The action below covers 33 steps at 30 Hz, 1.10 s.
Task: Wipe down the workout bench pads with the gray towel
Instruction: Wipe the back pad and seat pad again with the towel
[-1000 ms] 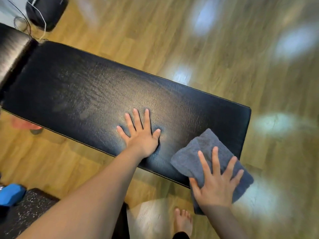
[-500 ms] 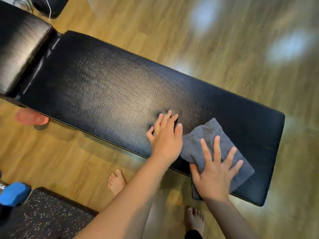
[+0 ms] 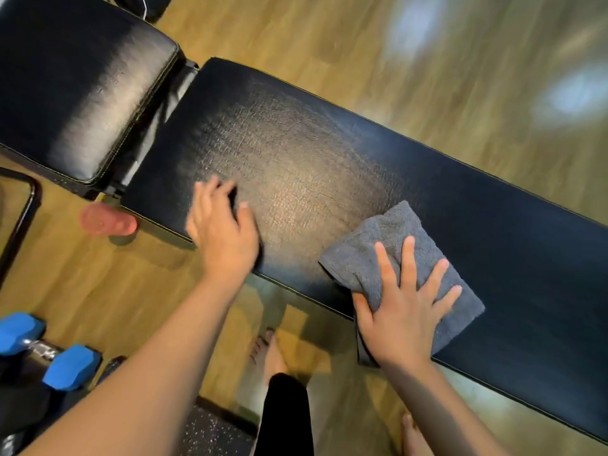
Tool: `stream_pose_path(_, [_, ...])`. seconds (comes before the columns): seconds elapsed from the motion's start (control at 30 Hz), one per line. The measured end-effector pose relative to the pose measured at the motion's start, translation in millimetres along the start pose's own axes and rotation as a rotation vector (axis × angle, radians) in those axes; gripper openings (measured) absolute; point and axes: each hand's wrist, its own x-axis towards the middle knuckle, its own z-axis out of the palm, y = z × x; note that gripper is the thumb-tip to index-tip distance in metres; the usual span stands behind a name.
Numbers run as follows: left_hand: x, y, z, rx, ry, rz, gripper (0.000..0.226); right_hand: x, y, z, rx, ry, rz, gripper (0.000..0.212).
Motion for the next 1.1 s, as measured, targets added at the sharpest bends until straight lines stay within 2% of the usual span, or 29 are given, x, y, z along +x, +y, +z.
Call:
stream_pose_path(0.07, [21,-28,-16,0.027,0.068,-0.086,0.054,6,-23,1,-0.001,-0.002,-0.018,0.084])
stream_pose_path(0.17, [50,-56,-34,0.04,0.084,-0.182,0.055,17,-65,2,-0.013,-0.004,-0.065,0.085])
stream_pose_path(0.43, [113,-75,-59,-0.087,0.077,-0.378,0.047,48,-186,5,-0.052,-0.018,-0.191,0.086])
stream_pose_path(0.53, [128,-89,-64,-0.299,0.016,-0.453,0.058,58,-219,5,-0.057,-0.013,-0.249,0.086])
stream_pose_path(0.63, [134,-108,-61,-0.561,0.03,-0.547,0.07,65,-244,5,-0.06,-0.012,-0.287,0.086])
stream_pose_path(0.77, [134,-96,-69,-0.731,0.087,-0.565,0.064,78,-270,6,-0.069,-0.004,-0.343,0.085])
stream_pose_path(0.93, [145,-96,-66,-0.626,0.073,-0.647,0.066,102,-292,7,-0.038,0.053,-0.367,0.079])
stream_pose_path(1.07, [147,-75,-71,-0.469,0.022,-0.462,0.044,142,-312,3,0.014,0.078,-0.299,0.076])
stream_pose_path(1.1, [146,-71,-69,-0.456,0.011,-0.413,0.047,156,-316,1,0.011,0.071,-0.287,0.075])
